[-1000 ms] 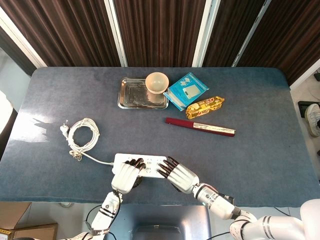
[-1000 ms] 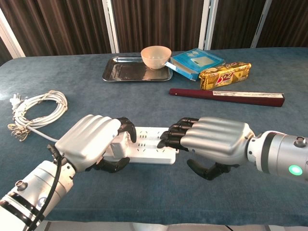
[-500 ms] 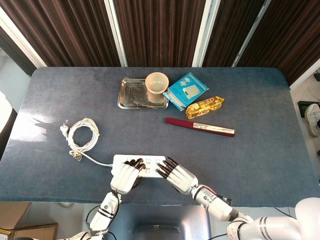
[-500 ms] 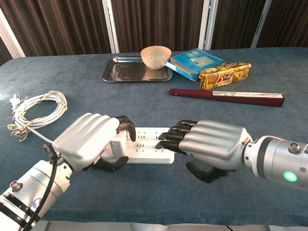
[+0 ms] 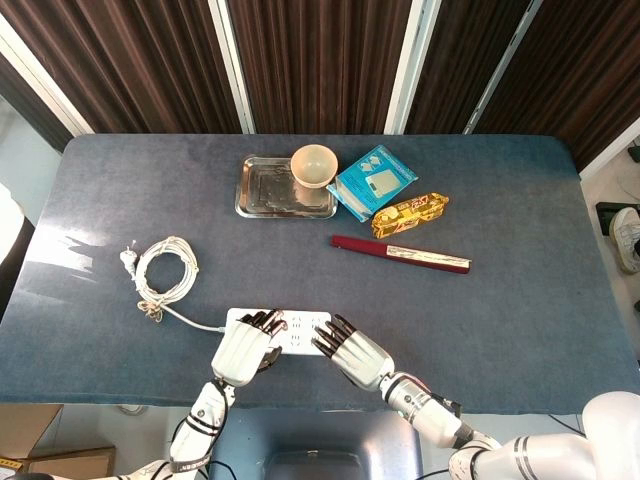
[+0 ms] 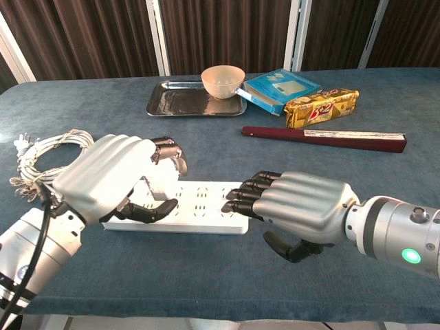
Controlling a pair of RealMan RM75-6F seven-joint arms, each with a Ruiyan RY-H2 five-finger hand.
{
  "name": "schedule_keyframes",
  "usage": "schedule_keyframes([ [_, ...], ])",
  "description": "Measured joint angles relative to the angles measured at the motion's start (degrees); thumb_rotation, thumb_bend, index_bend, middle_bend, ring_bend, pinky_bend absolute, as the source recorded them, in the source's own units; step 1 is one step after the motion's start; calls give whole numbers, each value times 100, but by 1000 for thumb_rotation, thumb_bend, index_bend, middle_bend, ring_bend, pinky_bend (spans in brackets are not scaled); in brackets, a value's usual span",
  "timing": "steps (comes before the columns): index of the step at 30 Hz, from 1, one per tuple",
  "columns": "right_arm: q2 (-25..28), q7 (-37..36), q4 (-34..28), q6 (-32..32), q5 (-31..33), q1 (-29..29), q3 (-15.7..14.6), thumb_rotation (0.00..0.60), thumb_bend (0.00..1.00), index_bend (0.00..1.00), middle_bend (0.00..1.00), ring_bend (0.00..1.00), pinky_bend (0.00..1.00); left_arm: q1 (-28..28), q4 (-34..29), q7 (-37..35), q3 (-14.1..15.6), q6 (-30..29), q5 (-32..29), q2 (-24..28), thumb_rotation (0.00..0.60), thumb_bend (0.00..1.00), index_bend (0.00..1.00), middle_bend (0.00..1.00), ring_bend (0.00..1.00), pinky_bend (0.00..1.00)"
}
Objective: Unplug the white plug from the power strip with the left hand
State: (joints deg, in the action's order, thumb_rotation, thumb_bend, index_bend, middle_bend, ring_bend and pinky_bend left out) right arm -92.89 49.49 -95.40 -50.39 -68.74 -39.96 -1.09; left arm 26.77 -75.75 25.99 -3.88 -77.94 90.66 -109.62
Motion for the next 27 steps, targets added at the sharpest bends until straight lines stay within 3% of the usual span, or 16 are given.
schedule_keyframes([
  [6, 264, -360, -290, -389, -408, 97, 79, 600, 782, 217, 196, 5, 0, -108, -265, 15, 43, -180, 86, 328, 600, 430, 440, 492, 446, 623],
  [14, 1393, -849, -1121, -1383, -1303, 450, 103, 600, 782, 175, 195, 5, 0, -621, -476, -512, 326, -526, -2, 1221, 600, 412, 418, 469, 435, 598],
  [16, 1598, -930, -1275, -1537, -1434, 541, 89, 600, 782, 157, 195, 4, 0, -718, -377, -727, 341, -505, -166, 1302, 600, 407, 398, 452, 426, 533],
  [21, 2105, -1329, -1677, -1913, -1733, 790, 45, 600, 771, 123, 186, 0, 0, -828, 148, -1045, 308, -270, -543, 1305, 600, 404, 330, 368, 338, 223],
  [22, 2158, -1430, -1728, -1951, -1776, 823, 44, 600, 771, 122, 186, 0, 0, -835, 311, -1078, 285, -180, -636, 1272, 600, 403, 315, 349, 320, 208],
  [25, 2367, -1684, -1861, -2059, -1923, 928, 40, 600, 759, 104, 185, 0, 0, -853, 632, -1187, 215, 31, -839, 1180, 600, 401, 196, 251, 243, 181],
  [27, 2529, -1715, -1923, -2111, -1996, 1010, 32, 600, 715, 68, 172, 0, 0, -879, 691, -1253, 181, 45, -875, 1155, 600, 392, 52, 131, 155, 123],
])
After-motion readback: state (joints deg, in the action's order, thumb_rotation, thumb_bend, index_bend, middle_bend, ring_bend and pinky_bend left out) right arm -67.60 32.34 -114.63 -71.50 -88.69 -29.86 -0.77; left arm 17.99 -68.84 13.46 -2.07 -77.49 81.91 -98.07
